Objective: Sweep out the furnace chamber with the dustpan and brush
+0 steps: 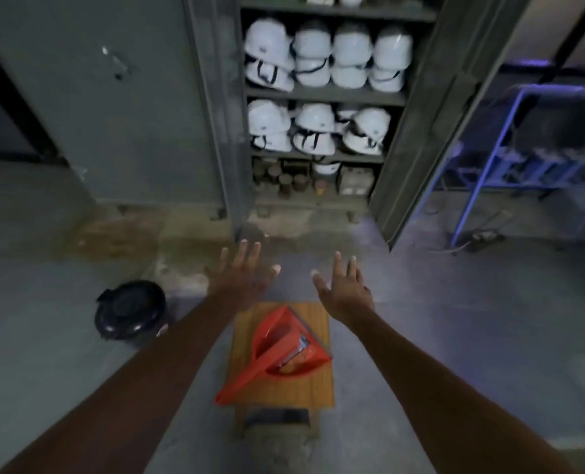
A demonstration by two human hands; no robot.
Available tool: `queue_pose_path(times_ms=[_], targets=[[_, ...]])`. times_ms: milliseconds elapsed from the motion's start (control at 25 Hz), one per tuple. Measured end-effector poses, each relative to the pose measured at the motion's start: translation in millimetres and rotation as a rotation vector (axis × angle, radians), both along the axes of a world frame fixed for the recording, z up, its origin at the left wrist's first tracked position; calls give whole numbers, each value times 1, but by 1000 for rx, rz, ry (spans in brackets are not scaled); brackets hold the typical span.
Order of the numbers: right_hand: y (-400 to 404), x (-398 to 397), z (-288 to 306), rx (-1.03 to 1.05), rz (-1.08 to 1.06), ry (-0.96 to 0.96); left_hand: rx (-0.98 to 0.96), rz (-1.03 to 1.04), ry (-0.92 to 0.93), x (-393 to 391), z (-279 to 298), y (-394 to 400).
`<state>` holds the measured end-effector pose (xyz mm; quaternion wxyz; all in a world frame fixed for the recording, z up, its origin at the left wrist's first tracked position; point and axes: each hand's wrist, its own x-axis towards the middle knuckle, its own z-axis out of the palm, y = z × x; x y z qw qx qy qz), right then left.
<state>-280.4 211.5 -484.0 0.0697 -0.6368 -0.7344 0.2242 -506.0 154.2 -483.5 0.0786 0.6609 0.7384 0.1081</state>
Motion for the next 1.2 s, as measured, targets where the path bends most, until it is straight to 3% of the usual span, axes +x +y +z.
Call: queue_pose_path(times_ms=[120, 360, 560, 920, 1200], targets=[[-16, -14, -77, -145, -35, -37, -291, 220, -125, -18, -78, -1], [-49, -26, -191, -374, -250, -42, -564, 181, -182, -7, -195, 2], [-52, -33, -230, -599, -349, 46, -663, 197, -310, 2, -236, 12], [33, -39, -192, -610, -452, 123, -722, 364, -597, 10, -197, 86], [171, 28, -96, -405, -359, 60, -628, 245, -424, 83, -91, 226]])
